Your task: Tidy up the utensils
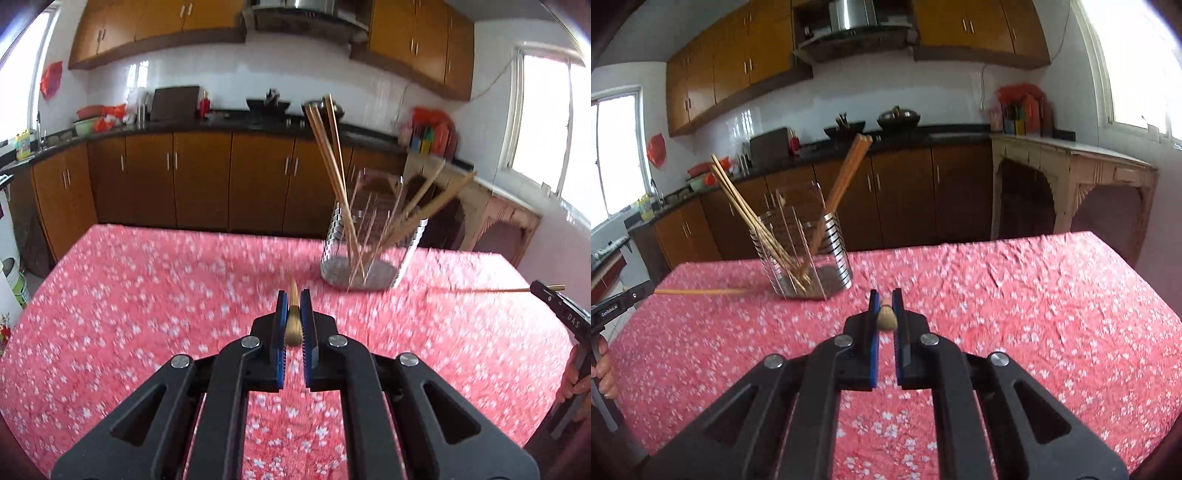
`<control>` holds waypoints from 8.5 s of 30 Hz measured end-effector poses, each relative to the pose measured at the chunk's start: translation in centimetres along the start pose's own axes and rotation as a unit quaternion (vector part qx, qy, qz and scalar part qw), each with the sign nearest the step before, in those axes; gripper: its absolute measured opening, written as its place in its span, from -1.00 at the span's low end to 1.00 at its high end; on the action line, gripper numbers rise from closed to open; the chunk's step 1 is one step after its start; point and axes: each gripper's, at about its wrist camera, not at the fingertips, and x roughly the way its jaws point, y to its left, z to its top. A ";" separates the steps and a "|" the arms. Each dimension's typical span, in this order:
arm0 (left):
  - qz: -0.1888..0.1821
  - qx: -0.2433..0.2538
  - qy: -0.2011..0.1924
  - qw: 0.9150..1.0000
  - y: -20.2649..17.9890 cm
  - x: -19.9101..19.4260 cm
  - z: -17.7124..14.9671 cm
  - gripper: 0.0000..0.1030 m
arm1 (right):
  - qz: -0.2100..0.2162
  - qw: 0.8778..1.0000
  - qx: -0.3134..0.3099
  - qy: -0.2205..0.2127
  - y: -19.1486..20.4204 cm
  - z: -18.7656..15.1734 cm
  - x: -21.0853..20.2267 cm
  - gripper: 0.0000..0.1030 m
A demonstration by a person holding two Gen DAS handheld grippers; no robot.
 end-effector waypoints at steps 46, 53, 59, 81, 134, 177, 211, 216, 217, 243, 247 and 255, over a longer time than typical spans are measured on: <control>-0.007 -0.009 -0.059 0.998 -0.4 -1.9 3.4 -0.87 | 0.044 0.996 0.003 -0.082 0.7 3.8 -2.7 -0.85; -0.007 -0.001 -0.081 0.997 -1.0 -2.3 5.3 -0.88 | 0.071 0.992 -0.002 -0.103 2.1 6.6 -3.4 -0.85; -0.011 0.012 -0.125 0.992 -3.0 -3.1 9.4 -0.88 | 0.095 0.984 0.003 -0.148 3.5 11.2 -4.2 -0.85; -0.010 -0.027 -0.144 0.989 -6.6 4.3 14.8 -0.88 | 0.094 0.991 0.009 -0.097 6.8 15.8 7.9 -0.85; 0.045 0.014 -0.108 0.993 -2.0 -3.9 -1.2 0.96 | 0.001 0.993 -0.066 -0.101 9.2 -2.2 -3.7 0.92; 0.072 0.052 -0.137 0.987 -3.9 -5.1 -5.9 0.96 | 0.001 0.990 -0.061 -0.131 9.2 -6.4 -5.1 0.92; 0.071 0.050 -0.134 0.987 -4.3 -4.9 -5.8 0.96 | 0.001 0.990 -0.056 -0.130 9.1 -6.3 -5.1 0.92; 0.070 0.050 -0.134 0.987 -4.3 -4.9 -5.8 0.96 | 0.001 0.990 -0.056 -0.130 9.1 -6.3 -5.1 0.92; 0.070 0.050 -0.134 0.987 -4.3 -4.9 -5.8 0.96 | 0.001 0.990 -0.056 -0.130 9.1 -6.3 -5.1 0.92; 0.069 0.049 -0.131 0.988 -4.4 -4.8 -5.8 0.96 | 0.001 0.990 -0.055 -0.129 9.0 -6.3 -5.1 0.92; 0.069 0.049 -0.131 0.988 -4.5 -4.8 -5.8 0.96 | 0.000 0.990 -0.055 -0.130 9.1 -6.3 -5.1 0.92; 0.069 0.049 -0.130 0.988 -4.4 -4.7 -5.8 0.96 | 0.000 0.990 -0.054 -0.129 9.0 -6.3 -4.9 0.92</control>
